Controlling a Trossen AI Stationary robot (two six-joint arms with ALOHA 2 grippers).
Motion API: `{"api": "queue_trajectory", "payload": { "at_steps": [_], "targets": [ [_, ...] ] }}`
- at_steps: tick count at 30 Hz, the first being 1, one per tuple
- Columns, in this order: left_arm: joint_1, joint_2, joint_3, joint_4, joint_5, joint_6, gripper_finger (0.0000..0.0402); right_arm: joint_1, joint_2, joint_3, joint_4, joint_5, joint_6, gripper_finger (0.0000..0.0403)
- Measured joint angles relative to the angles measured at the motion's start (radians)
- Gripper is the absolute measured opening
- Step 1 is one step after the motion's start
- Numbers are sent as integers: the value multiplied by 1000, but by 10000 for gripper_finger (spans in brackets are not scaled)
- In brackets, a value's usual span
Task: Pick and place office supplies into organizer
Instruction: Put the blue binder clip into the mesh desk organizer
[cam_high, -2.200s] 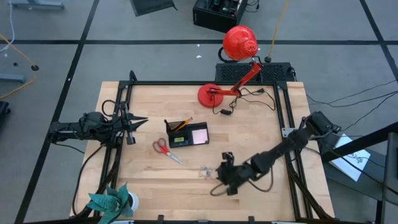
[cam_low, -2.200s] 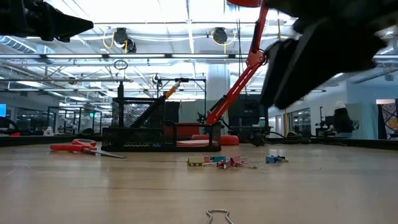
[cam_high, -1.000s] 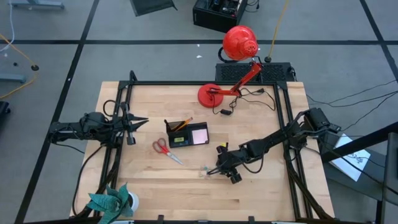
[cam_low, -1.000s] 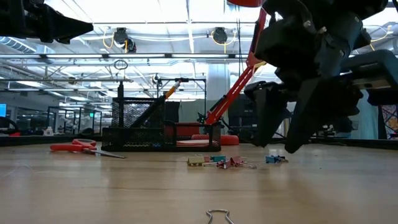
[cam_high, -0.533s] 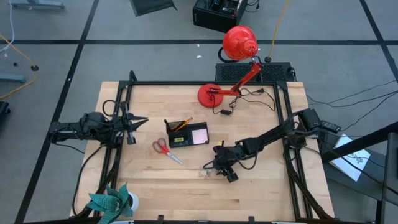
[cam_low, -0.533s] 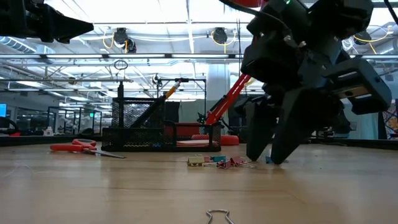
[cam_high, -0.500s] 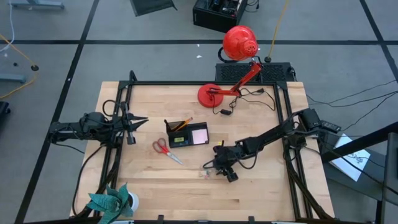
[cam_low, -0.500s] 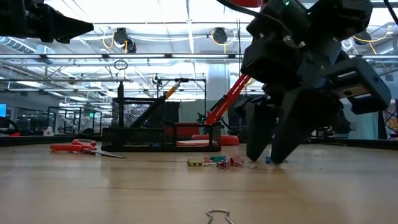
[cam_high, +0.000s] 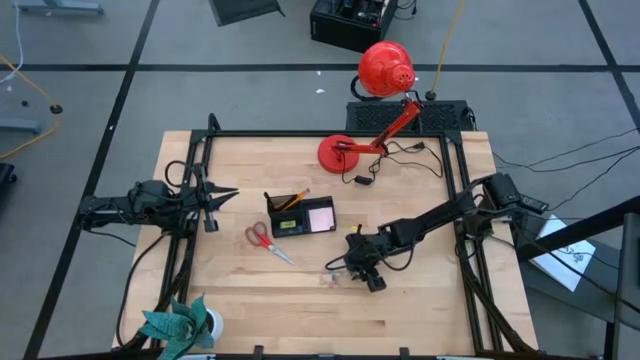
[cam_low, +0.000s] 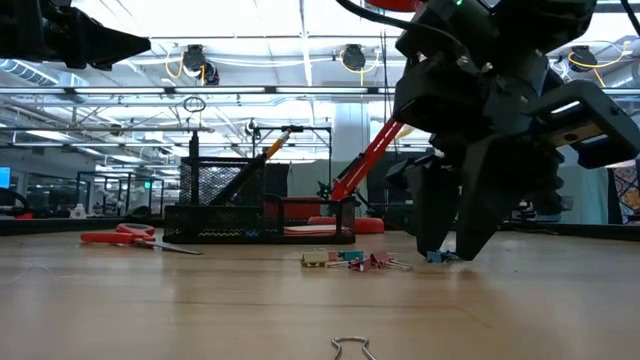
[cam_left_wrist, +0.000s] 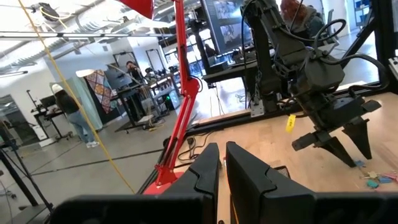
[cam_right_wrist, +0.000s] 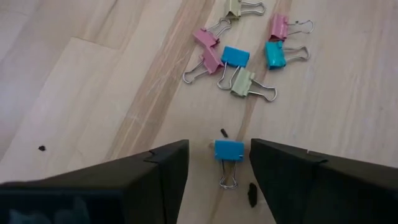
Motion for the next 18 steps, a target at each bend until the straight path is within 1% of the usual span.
{"api": "queue_trajectory", "payload": {
  "at_steps": [10,18],
  "targets": [
    [0,0,0,2,0,-3,35,15,2,-1,25,54,-12,147],
    [0,0,0,2,0,-4,35,21,3,-1,24,77,-7,109]
  ]
}}
